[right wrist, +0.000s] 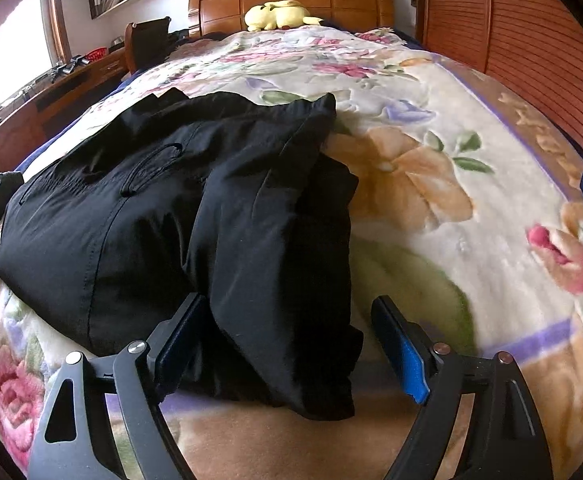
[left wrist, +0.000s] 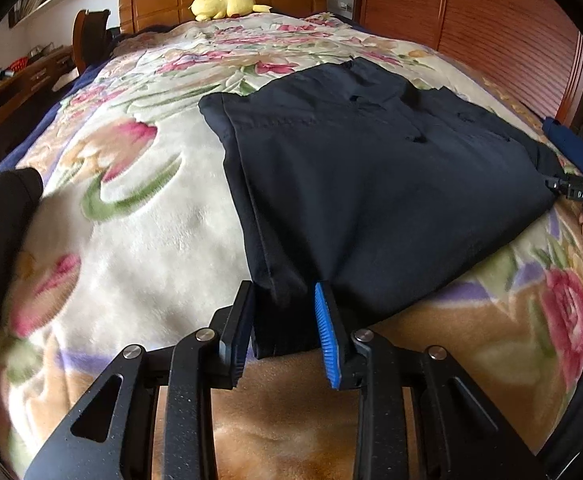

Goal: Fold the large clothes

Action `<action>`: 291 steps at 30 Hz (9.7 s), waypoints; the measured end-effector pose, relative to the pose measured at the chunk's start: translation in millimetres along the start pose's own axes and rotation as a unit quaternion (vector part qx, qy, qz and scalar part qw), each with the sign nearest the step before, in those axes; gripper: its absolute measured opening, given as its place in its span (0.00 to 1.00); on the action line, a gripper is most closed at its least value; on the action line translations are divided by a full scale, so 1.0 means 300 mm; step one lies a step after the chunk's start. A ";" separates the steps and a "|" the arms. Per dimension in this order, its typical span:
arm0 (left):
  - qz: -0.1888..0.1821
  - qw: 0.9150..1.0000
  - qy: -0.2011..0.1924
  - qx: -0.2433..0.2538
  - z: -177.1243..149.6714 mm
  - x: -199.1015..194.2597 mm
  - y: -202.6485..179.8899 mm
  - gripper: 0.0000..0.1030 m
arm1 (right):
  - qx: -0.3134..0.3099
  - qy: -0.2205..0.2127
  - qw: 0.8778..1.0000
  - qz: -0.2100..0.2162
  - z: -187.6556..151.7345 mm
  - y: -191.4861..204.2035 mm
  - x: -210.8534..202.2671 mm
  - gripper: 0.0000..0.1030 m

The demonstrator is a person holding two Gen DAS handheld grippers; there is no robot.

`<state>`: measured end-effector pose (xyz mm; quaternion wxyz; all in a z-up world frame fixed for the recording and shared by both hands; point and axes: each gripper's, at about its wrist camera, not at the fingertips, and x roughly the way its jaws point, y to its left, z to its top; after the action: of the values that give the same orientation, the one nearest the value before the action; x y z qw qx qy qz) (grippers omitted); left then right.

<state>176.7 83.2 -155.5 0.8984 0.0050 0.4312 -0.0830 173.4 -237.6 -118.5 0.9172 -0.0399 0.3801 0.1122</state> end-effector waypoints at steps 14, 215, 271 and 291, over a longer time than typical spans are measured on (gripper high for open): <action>0.002 1.000 -0.004 -0.015 -0.004 0.014 0.001 0.31 | 0.011 -0.002 1.000 0.012 -0.010 -0.020 0.009 0.83; -0.076 0.985 -0.154 -0.016 0.113 -0.423 -0.224 0.05 | -0.117 -0.039 0.989 0.083 -0.222 0.397 -0.170 0.69; -0.141 0.979 -0.126 0.073 0.259 -0.379 -0.594 0.26 | -0.068 -0.141 0.987 0.023 -0.065 0.087 -0.482 0.69; -0.087 0.993 -0.064 0.049 0.127 -0.219 -0.453 0.26 | -0.060 -0.049 0.995 0.064 -0.042 0.075 -0.234 0.69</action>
<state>145.0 -44.3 -72.0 0.9123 0.0063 0.3666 -0.1824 111.3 -230.1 -77.4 0.9215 -0.0649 0.3294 0.1953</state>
